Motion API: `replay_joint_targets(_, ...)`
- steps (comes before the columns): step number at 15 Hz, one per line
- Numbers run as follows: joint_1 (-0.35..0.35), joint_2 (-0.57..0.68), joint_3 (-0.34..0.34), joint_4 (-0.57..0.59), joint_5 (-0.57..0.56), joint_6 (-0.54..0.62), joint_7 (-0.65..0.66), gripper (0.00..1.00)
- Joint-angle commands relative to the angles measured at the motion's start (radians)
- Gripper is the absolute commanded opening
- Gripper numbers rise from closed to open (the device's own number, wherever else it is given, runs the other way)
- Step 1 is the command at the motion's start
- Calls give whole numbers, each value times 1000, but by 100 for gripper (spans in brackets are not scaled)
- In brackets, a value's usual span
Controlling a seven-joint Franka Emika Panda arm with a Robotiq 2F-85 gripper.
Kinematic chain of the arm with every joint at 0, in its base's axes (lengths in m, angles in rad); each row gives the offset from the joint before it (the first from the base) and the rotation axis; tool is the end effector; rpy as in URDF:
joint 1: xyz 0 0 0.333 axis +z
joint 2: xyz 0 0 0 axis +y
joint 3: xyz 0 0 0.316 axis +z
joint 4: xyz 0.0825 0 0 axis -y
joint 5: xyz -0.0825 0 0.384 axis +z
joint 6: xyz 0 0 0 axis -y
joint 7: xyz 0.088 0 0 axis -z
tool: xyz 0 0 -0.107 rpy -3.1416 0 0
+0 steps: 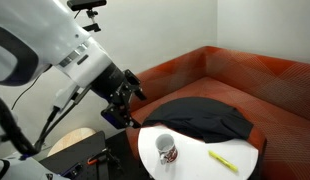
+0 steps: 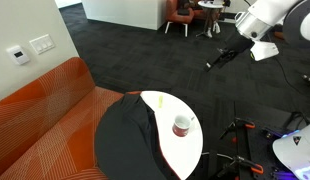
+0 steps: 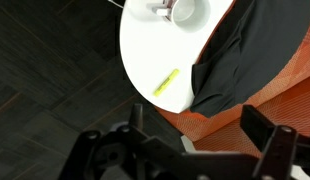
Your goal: Put the yellow marker inside the red mug
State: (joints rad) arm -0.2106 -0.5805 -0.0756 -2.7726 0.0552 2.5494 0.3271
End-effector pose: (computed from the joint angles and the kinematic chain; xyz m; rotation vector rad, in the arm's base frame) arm 0.3608 -0.1057 0.4160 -2.8489 0.9578 -0.5361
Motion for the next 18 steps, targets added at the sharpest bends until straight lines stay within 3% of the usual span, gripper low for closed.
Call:
replay_joint_targets(1,-42,162,78,58,39,91,186,100)
replay_joint_targets(5,-54,310,101,115,37,186,328,100)
replay_joint_targets(6,-35,224,80,60,22,150,273,100)
replay_joint_targets(12,-33,246,78,69,21,157,281,100)
replay_joint_targets(18,-67,384,103,207,28,123,585,100)
